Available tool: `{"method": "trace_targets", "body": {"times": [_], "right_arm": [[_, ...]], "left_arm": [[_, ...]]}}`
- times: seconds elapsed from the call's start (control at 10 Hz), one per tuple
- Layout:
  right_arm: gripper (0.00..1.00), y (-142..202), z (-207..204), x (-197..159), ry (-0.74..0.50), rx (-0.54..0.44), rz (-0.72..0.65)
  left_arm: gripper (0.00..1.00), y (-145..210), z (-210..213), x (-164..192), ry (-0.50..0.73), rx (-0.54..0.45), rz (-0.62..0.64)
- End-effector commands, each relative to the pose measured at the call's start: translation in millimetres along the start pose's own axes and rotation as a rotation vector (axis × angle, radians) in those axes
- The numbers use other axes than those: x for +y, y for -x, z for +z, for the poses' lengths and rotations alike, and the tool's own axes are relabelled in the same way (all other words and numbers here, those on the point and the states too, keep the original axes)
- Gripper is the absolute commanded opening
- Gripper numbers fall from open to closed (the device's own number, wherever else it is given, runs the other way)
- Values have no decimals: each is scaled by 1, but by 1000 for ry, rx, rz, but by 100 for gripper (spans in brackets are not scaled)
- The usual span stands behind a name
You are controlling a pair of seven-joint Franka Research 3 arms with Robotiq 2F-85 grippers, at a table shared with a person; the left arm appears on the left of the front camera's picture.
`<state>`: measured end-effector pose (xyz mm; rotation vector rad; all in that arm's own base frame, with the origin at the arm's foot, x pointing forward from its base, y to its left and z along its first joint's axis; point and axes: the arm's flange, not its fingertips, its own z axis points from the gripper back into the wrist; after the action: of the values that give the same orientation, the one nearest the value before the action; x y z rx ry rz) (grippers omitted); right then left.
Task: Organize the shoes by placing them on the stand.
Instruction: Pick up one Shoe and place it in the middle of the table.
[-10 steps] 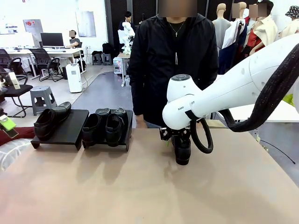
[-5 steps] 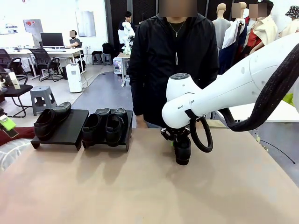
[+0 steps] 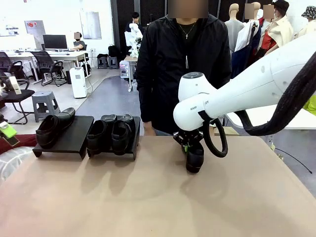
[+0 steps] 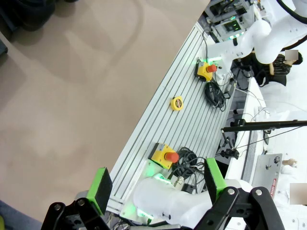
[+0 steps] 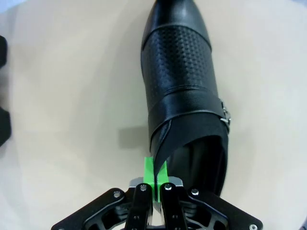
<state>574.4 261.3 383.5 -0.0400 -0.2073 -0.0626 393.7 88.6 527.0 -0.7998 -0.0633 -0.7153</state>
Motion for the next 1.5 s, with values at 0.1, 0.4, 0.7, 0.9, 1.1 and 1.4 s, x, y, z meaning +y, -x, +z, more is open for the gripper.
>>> {"method": "trace_targets", "body": {"times": [0.1,0.4,0.7,0.9,1.1,1.4], "right_arm": [[0,79,118,-56,39,-34,55],[0,182,173,-94,-76,-12,158],[0,186,175,-86,-37,-24,132],[0,186,175,-86,-37,-24,132],[0,199,171,-95,-21,-20,158],[0,253,172,10,-139,-53,207]], "left_arm": [[100,0,2,-1,-10,11,15],[100,0,2,-1,-10,11,15],[100,0,2,-1,-10,11,15],[100,0,2,-1,-10,11,15],[100,0,2,-1,-10,11,15],[100,0,2,-1,-10,11,15]]}}
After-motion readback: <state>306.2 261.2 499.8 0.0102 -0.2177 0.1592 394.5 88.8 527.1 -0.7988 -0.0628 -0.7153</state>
